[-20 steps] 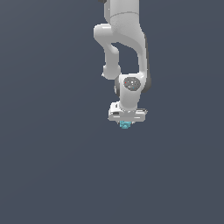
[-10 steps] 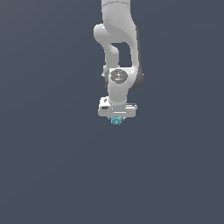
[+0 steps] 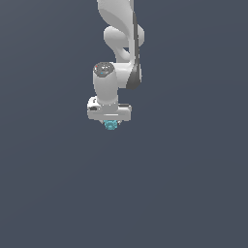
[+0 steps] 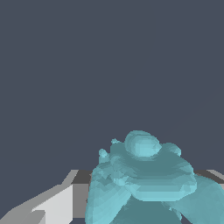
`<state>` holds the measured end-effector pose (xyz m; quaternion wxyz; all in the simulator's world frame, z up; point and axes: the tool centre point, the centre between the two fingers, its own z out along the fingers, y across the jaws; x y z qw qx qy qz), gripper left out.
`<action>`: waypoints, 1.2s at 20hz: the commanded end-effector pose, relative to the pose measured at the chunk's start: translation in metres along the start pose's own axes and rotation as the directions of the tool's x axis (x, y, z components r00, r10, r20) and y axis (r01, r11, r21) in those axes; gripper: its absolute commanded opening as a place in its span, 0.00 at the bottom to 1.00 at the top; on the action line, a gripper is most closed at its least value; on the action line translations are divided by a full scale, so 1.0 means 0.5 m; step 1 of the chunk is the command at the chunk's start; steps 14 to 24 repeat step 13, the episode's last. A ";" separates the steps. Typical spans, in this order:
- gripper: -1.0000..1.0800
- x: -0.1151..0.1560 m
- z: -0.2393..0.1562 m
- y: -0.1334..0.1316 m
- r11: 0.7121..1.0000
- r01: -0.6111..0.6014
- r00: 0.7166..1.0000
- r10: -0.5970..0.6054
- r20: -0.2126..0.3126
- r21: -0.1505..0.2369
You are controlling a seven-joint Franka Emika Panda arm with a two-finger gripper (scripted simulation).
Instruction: Pick up the object and move it to a goal position.
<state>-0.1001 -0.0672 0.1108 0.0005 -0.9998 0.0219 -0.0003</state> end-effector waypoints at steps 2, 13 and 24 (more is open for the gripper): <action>0.00 -0.008 -0.022 0.046 1.000 0.002 1.000 -0.002 0.000 0.000; 0.00 -0.011 -0.042 0.089 1.000 0.002 1.000 -0.002 0.001 -0.001; 0.00 -0.011 -0.042 0.089 1.000 0.002 1.000 -0.002 0.001 -0.001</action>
